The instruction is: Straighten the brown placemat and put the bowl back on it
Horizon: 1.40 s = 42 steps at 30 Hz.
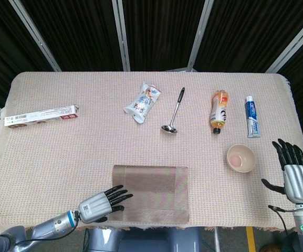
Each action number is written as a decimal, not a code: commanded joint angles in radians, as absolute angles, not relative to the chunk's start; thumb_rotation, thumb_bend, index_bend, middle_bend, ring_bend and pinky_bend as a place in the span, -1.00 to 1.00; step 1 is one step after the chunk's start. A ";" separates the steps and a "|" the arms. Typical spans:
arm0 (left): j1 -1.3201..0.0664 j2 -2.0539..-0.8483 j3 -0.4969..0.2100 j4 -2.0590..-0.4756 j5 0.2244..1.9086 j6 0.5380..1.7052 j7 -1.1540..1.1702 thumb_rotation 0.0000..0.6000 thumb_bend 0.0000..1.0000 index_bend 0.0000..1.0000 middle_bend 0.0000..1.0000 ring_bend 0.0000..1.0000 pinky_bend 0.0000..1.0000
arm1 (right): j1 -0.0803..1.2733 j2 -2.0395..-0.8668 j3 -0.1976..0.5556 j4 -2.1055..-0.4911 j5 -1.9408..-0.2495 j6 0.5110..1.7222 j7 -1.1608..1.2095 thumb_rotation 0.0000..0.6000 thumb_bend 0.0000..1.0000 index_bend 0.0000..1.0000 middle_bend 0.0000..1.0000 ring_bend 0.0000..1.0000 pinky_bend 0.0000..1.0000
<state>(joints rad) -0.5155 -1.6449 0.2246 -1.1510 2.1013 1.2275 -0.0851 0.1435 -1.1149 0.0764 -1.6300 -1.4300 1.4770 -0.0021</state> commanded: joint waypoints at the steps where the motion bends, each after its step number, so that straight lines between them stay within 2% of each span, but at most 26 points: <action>1: -0.521 -1.655 0.229 -1.145 2.095 1.219 -0.076 1.00 -0.71 -0.32 -1.00 -1.00 -1.00 | 0.142 -1.113 0.079 -1.630 -1.429 1.476 0.001 1.00 -1.00 -1.00 -1.00 -1.00 -1.00; 13: -0.538 -1.677 0.244 -1.145 2.071 1.219 -0.062 1.00 -0.52 -0.28 -1.00 -1.00 -1.00 | 0.139 -1.107 0.082 -1.623 -1.445 1.472 0.009 1.00 -1.00 -1.00 -1.00 -1.00 -1.00; 42: -0.570 -1.667 0.280 -1.220 2.039 1.199 -0.031 1.00 -0.51 -0.28 -1.00 -1.00 -1.00 | 0.130 -1.099 0.093 -1.630 -1.454 1.473 0.013 1.00 -1.00 -1.00 -1.00 -1.00 -1.00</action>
<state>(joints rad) -0.5693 -1.6663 0.2793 -1.2182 2.0408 1.2003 -0.0315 0.1299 -1.0996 0.0927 -1.6300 -1.4537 1.4731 0.0137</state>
